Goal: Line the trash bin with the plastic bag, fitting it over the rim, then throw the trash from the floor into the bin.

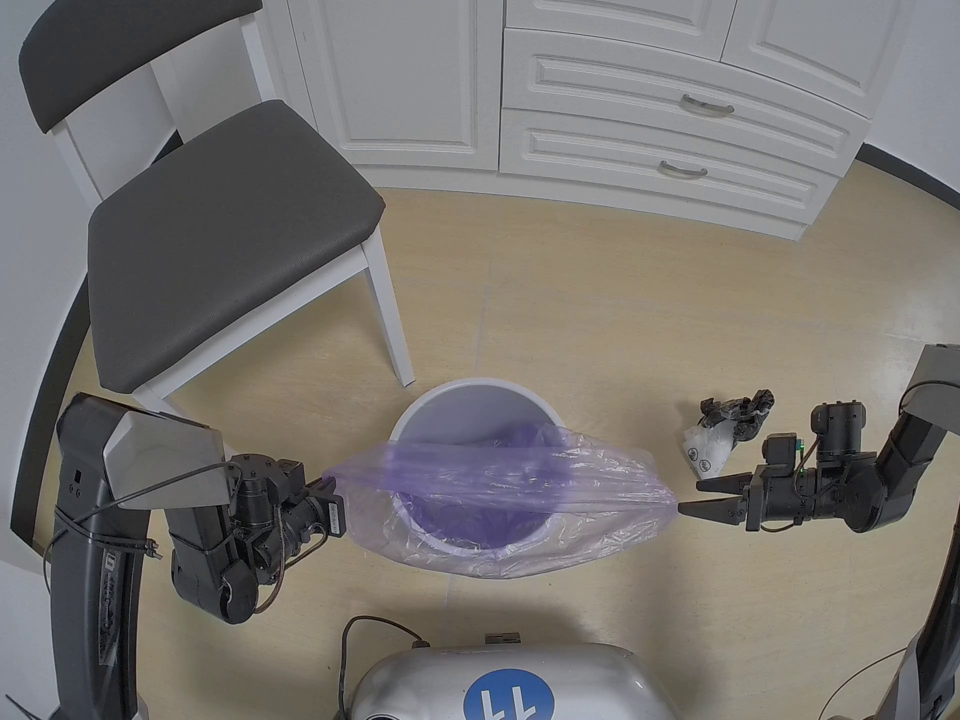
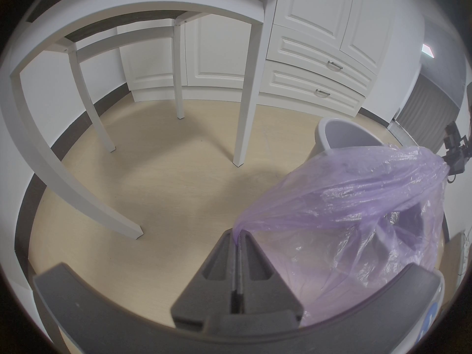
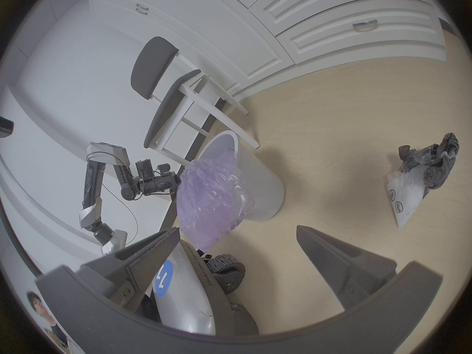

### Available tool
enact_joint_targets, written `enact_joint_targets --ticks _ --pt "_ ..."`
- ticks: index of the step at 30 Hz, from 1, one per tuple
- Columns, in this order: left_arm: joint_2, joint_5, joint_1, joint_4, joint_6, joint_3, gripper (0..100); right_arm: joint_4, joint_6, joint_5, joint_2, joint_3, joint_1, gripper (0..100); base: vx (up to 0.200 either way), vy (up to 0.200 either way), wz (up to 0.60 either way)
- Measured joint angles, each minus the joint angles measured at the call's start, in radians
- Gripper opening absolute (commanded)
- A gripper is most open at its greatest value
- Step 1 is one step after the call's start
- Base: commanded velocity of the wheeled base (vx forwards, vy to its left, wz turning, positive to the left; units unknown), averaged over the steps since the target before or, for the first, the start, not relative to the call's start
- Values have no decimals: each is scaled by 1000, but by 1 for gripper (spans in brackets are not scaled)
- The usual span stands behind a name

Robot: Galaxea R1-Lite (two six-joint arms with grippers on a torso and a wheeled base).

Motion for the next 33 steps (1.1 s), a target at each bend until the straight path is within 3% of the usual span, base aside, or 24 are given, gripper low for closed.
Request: enact_joint_targets --ticks 5,8,11,16,17,20,25,33 --pt "-4 0 -1 -1 -2 3 0 -13 2 -7 -11 -1 -10 100 0 0 0" --pt "-19 0 -9 -2 -5 9 0 -25 5 -53 -36 -1 -12 100 0 0 0" --pt "-37 1 -15 -2 -6 16 0 -30 7 -154 -63 -1 -3 100 0 0 0" --pt "-61 5 -29 -2 -7 26 0 -64 22 -421 -116 -1 56 100 0 0 0" --pt "-64 5 -31 -2 -6 28 100 -77 27 -467 -126 0 74 100 0 0 0" --pt "-73 5 -36 -1 -7 31 100 -121 40 -624 -156 7 170 100 0 0 0" --pt "-86 -17 -39 -2 -17 46 100 -153 39 -797 -189 -6 363 100 0 0 0" --pt "-153 -212 -16 -3 -49 123 100 16 -106 -1005 -199 -150 600 100 0 0 0"
